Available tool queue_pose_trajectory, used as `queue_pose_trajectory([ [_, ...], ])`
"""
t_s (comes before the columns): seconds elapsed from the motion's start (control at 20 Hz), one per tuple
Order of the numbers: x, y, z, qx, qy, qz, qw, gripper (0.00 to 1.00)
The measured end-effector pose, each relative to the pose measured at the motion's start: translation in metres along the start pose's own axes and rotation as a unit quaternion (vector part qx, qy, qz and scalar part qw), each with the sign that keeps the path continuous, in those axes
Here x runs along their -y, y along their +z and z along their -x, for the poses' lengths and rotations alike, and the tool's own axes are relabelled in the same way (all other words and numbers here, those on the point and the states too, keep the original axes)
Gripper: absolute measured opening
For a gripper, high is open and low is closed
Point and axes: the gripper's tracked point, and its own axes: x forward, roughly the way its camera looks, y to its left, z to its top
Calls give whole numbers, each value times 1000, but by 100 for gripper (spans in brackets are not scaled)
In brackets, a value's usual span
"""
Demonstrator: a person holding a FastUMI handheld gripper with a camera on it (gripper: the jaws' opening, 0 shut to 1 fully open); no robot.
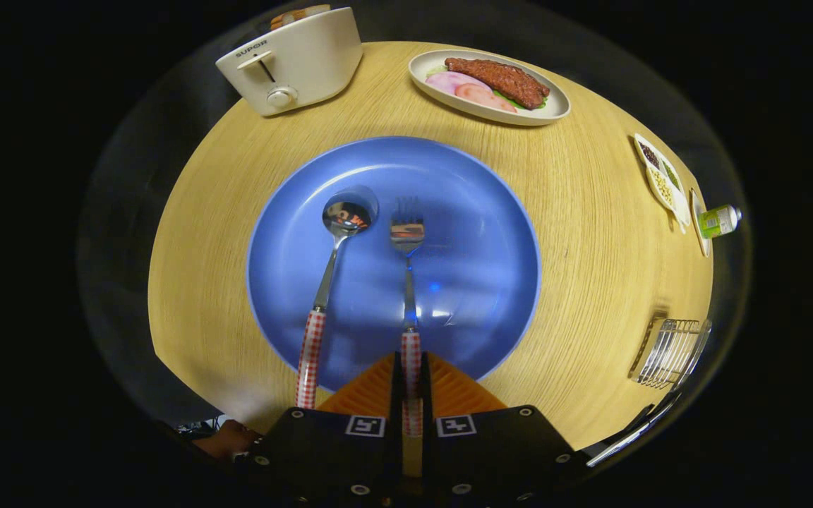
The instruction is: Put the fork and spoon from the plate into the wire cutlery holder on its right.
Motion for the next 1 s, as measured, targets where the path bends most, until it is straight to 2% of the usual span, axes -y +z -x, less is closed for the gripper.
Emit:
queue_pose_trajectory([
  [0.25, 21, 10, 18, 21, 5, -25, 999, 10],
  [0.55, 72, 12, 82, 67, -2, -48, 997, 10],
  [0.7, 112, -7, 109, 69, -8, -71, 995, 10],
  [0.85, 165, -35, 130, 60, -41, -82, 994, 10],
  [1.0, 199, -59, 145, 47, -49, -105, 992, 10],
])
